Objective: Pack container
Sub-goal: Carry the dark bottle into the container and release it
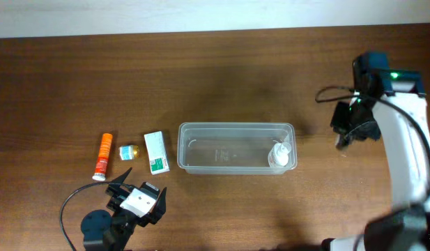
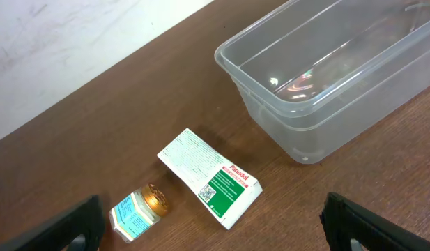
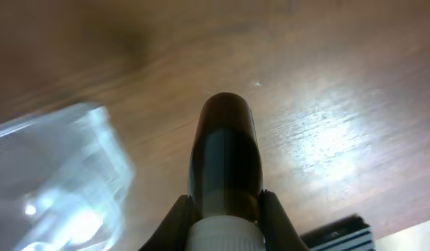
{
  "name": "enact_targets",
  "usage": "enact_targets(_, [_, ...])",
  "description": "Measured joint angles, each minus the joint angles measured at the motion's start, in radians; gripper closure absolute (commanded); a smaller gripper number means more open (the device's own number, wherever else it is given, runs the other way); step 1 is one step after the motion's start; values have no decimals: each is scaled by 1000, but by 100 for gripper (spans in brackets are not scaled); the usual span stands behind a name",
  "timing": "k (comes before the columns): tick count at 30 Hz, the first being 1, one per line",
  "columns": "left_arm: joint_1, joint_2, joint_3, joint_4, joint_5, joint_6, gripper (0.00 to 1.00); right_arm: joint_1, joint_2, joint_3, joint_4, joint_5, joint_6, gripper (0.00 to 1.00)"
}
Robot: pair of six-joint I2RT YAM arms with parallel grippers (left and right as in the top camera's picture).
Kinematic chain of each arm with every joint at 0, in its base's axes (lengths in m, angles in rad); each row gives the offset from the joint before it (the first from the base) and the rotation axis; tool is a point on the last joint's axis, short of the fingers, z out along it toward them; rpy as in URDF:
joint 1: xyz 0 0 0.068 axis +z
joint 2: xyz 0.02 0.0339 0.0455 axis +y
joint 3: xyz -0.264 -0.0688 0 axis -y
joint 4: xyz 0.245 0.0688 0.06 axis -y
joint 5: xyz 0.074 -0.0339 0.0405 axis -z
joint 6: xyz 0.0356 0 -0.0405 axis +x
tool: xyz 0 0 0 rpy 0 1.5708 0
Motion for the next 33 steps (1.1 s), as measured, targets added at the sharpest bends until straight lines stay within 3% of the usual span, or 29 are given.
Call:
enact_targets(5, [0,0,0,0,0,0,0,177,-149,187,-68,-6,9,93])
enact_targets(14, [0,0,0,0,0,0,0,443,-196,220,-68,-34,121,93])
enact_targets(23, [0,0,0,0,0,0,0,612,5,84,47,-42,219,93])
enact_targets(33, [0,0,0,0,0,0,0,630,106,-183,272,-45,253,92])
